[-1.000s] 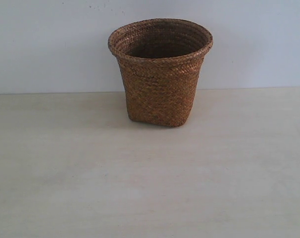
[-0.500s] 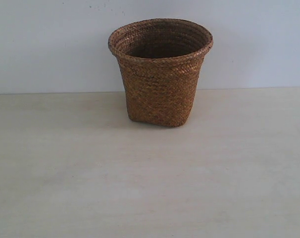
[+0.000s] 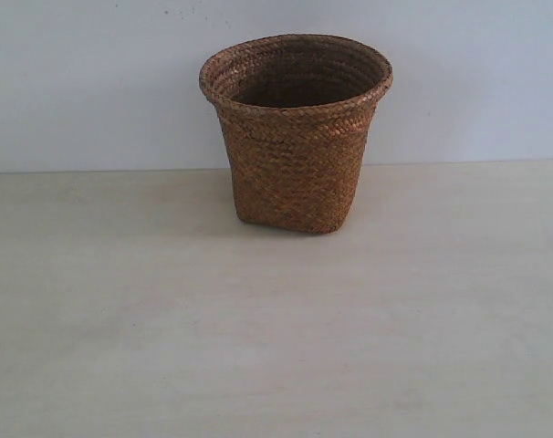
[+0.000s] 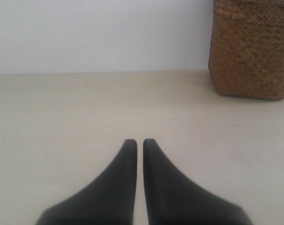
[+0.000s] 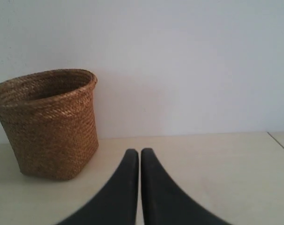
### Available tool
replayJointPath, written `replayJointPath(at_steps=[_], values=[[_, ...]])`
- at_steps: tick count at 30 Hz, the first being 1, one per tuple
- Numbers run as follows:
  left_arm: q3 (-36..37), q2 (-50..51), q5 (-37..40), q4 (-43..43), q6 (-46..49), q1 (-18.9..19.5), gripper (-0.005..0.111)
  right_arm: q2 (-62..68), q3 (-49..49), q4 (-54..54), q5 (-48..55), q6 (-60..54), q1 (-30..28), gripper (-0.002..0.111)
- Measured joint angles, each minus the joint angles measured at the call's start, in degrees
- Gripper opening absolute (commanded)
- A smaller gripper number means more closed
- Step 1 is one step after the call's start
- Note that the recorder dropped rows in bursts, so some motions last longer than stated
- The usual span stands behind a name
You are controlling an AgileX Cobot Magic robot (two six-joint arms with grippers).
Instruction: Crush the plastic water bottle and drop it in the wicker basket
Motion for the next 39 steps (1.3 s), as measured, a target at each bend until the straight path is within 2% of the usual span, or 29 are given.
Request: replayJointPath(at_steps=[5, 12, 21, 28, 39], values=[[0.0, 0.0, 0.0, 0.0, 0.0, 0.0, 0.004, 0.09, 7.94, 0.0, -5.92, 0.0, 0.0, 0.0], [0.0, 0.0, 0.0, 0.0, 0.0, 0.0, 0.004, 0.09, 15.76, 0.0, -8.79, -0.39, 0.0, 0.0], [0.0, 0.0, 0.0, 0.0, 0.0, 0.0, 0.004, 0.09, 16.24, 0.0, -8.73, -0.62, 0.0, 0.0], [0.0, 0.0, 0.0, 0.0, 0.0, 0.0, 0.004, 0.05, 16.24, -0.41, -2.77, -1.4, 0.0, 0.0], [0.0, 0.0, -0.44, 0.0, 0.0, 0.0, 0.004, 0.05, 16.24, -0.41, -1.98, -1.4, 0.0, 0.0]])
